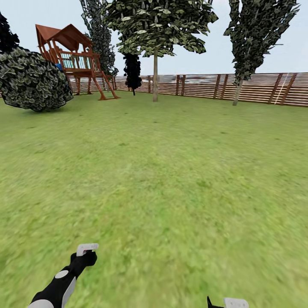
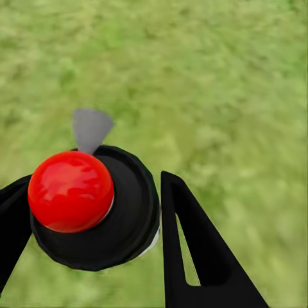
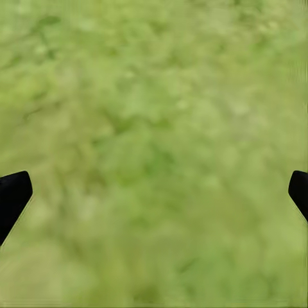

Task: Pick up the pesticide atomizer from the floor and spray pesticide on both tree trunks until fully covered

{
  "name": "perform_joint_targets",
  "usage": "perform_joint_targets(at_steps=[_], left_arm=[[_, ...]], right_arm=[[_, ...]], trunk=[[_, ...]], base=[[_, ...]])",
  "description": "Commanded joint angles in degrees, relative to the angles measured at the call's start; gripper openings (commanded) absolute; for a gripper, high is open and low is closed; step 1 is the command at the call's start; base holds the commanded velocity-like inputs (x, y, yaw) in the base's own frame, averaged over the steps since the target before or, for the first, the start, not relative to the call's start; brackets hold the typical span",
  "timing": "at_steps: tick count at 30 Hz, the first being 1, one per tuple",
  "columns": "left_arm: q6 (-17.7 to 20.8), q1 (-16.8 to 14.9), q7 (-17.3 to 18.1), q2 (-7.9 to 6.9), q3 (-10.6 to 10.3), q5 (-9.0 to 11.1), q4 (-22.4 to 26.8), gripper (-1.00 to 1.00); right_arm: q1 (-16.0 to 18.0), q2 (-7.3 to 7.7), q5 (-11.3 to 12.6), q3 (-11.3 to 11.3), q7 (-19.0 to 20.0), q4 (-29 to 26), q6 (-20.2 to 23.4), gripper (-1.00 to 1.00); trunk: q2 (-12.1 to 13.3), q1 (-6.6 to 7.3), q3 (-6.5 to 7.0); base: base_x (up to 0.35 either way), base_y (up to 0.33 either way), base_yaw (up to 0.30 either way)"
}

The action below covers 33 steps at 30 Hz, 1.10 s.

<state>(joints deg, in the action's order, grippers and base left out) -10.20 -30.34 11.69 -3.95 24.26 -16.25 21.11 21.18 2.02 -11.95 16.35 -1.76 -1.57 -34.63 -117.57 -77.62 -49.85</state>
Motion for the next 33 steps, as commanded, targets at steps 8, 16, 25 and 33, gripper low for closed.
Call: perform_joint_targets(at_steps=[8,16,25,33], left_arm=[[-0.02,-0.03,0.0,-0.37,0.0,0.07,0.08,-1.0],[-0.08,0.0,0.0,-0.73,0.0,0.07,0.07,-1.0],[-0.09,-0.02,0.0,-0.79,0.0,0.07,0.16,-1.0],[-0.14,-0.01,0.1,-0.8,2.47,0.07,0.22,-1.0]], right_arm=[[0.0,0.0,0.0,0.0,0.0,-0.01,0.0,1.0],[0.01,0.0,0.0,0.0,0.0,-0.01,0.0,1.0],[0.0,0.0,0.0,0.0,0.0,0.0,0.0,1.0],[0.0,0.0,0.0,0.0,0.0,0.0,0.0,1.0]], trunk=[[0.0,0.0,0.0],[0.0,0.0,0.0],[0.0,0.0,0.0],[0.0,0.0,0.0]], base=[[0.338,0.0,0.0],[0.338,0.0,0.0],[0.338,0.0,0.0],[0.338,0.0,0.0]])
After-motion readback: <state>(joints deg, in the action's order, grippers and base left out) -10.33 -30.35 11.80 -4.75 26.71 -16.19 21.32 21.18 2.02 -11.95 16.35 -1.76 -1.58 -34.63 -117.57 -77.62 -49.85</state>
